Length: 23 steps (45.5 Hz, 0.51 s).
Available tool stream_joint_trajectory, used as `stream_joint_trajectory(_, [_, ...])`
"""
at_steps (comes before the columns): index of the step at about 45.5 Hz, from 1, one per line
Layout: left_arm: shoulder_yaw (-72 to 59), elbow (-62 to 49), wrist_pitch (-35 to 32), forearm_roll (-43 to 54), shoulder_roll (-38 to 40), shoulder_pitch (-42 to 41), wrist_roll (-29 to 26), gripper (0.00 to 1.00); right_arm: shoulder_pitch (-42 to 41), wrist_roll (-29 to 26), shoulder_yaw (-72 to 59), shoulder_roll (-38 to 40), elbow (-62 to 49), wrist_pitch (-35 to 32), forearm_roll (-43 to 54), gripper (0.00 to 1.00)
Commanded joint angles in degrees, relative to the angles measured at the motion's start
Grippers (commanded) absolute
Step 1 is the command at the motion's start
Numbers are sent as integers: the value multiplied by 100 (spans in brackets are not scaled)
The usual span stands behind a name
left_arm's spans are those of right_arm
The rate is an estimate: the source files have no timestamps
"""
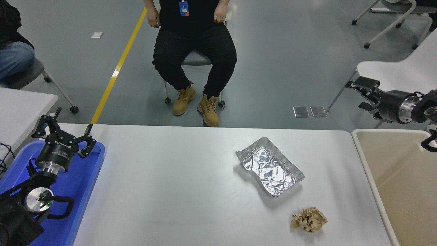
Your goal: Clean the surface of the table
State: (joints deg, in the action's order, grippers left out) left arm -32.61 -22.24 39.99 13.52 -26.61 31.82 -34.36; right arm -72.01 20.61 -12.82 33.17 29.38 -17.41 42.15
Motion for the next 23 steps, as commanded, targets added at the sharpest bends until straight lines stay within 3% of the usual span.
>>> stream_joint_trajectory(1, [0, 0, 0, 1, -2, 0, 0, 100, -551, 382, -343, -338, 410, 9, 1672, 98])
stream_joint_trajectory(8, [0, 0, 0, 1, -2, 0, 0, 100, -657, 505, -615, -442, 1149, 9, 2288, 98])
stream_joint_trajectory(23, [0, 0, 0, -8, 7, 0, 0, 100, -464, 505, -1697, -1550, 1088, 333, 2543, 94])
